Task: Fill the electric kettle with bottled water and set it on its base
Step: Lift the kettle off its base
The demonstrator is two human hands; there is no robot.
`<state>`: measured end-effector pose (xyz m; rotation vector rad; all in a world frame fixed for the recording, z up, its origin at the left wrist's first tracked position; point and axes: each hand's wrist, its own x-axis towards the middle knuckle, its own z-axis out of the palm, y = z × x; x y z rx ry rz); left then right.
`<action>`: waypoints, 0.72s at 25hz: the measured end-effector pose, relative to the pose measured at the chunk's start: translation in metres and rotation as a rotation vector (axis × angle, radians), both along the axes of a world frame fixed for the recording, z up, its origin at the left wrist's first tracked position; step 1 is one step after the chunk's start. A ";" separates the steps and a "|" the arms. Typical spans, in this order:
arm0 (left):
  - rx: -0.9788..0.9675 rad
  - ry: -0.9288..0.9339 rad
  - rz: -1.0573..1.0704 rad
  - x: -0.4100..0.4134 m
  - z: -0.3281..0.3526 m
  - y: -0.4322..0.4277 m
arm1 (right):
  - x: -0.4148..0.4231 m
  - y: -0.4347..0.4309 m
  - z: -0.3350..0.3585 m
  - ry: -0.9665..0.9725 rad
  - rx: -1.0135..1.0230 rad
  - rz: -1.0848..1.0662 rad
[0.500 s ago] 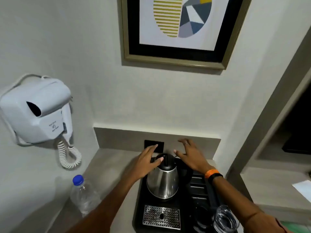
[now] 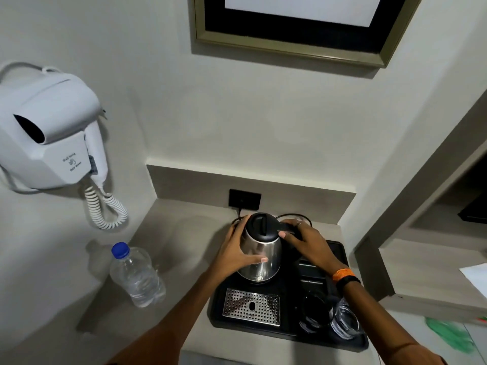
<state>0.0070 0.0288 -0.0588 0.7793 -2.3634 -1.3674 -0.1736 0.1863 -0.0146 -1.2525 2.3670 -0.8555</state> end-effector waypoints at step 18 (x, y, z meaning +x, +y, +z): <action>-0.025 0.166 0.461 0.070 0.001 -0.060 | 0.037 -0.128 0.031 -0.056 -0.093 0.396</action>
